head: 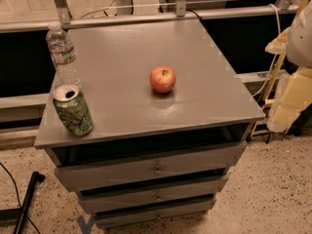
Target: Move apple near green can
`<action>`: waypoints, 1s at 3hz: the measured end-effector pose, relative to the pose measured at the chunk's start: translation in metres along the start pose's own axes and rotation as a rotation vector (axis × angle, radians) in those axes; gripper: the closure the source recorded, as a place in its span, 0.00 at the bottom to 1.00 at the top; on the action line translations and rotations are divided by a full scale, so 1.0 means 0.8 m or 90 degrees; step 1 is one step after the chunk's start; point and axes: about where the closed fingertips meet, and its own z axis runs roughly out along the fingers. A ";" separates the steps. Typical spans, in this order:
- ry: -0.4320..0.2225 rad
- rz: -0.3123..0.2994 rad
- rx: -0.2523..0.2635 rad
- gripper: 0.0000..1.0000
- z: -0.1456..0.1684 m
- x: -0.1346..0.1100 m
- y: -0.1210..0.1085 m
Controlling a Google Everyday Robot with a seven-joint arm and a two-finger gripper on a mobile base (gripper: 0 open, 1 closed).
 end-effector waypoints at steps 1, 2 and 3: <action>0.000 0.000 0.000 0.00 0.000 0.000 0.000; -0.058 0.011 0.017 0.00 0.017 -0.028 -0.030; -0.155 0.027 0.036 0.00 0.046 -0.082 -0.082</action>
Offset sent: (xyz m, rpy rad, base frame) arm 0.1040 0.0518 -0.0077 0.2831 -0.1486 0.0012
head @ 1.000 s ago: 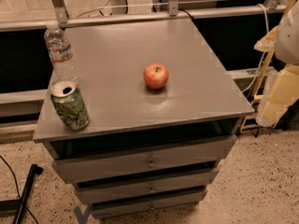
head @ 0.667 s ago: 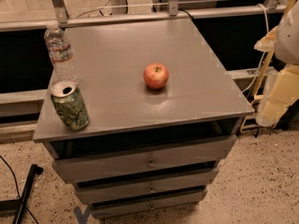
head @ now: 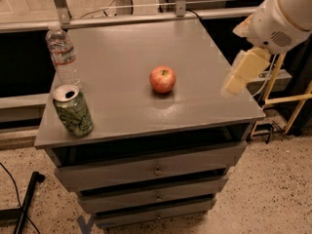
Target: Move apple near green can
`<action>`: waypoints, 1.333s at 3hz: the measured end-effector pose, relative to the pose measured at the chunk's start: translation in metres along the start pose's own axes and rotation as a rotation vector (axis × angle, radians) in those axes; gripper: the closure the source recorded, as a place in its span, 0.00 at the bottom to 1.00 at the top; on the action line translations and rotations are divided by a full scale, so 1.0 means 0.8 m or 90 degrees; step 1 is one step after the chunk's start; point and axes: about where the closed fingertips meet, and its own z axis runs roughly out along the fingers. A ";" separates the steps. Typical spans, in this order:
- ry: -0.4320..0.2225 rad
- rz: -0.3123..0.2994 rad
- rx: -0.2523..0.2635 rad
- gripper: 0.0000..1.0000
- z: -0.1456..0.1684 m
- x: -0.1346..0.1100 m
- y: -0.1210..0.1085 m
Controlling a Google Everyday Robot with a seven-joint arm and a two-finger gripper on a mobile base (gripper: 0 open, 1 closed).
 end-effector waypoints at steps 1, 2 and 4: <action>-0.078 0.020 0.002 0.00 0.040 -0.043 -0.043; -0.123 0.031 -0.027 0.00 0.087 -0.077 -0.073; -0.147 0.025 -0.070 0.00 0.118 -0.099 -0.055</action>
Offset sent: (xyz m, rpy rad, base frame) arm 0.1309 0.0903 -0.0310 0.2820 0.0387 0.0619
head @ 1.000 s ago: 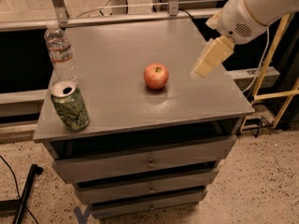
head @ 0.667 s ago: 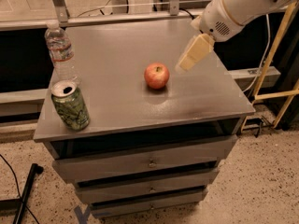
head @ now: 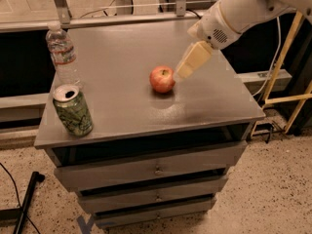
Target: Move apple near green can
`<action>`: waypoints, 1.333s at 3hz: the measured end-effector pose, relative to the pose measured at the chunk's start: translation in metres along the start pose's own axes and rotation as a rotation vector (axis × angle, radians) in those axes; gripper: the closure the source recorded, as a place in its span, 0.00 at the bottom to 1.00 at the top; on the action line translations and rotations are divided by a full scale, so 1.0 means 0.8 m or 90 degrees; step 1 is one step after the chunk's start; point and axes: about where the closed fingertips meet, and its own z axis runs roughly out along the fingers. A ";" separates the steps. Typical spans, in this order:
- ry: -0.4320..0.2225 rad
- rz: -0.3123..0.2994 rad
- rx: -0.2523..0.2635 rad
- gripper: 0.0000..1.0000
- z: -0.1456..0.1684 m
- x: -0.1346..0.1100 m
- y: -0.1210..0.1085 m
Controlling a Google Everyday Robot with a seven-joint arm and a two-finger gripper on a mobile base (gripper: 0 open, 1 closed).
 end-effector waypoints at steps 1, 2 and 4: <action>-0.002 0.007 -0.024 0.00 0.031 -0.011 0.009; -0.002 0.019 -0.056 0.00 0.058 -0.012 0.025; 0.010 0.022 -0.076 0.00 0.103 -0.002 0.052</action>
Offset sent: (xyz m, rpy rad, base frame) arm -0.0032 0.0469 -0.0435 0.0327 0.1203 0.0314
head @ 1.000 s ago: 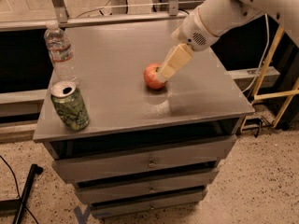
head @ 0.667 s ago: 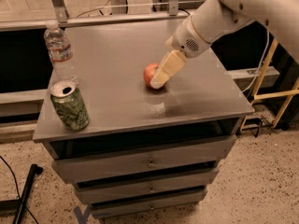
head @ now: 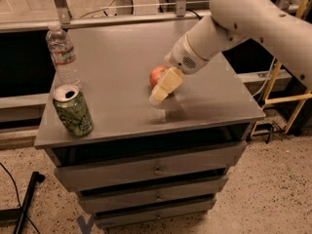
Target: Move apple near green can
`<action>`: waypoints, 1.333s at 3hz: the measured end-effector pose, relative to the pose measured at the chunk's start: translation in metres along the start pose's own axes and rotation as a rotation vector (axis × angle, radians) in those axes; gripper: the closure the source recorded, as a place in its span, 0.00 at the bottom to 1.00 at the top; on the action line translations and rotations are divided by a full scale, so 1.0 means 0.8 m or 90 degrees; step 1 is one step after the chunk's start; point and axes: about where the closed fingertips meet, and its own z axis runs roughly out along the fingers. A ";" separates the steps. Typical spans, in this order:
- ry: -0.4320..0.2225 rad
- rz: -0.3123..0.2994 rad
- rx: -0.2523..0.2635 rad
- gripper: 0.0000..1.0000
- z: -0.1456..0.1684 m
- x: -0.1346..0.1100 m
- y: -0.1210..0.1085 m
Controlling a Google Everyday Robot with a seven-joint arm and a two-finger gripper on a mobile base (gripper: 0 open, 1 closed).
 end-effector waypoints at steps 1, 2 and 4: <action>0.005 0.009 0.024 0.00 0.023 0.007 -0.018; 0.003 0.031 0.044 0.17 0.031 0.016 -0.031; -0.054 0.038 0.051 0.71 0.004 0.002 -0.044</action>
Offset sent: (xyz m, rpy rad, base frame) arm 0.0402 -0.0112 -0.0347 0.0038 -0.0290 -0.1461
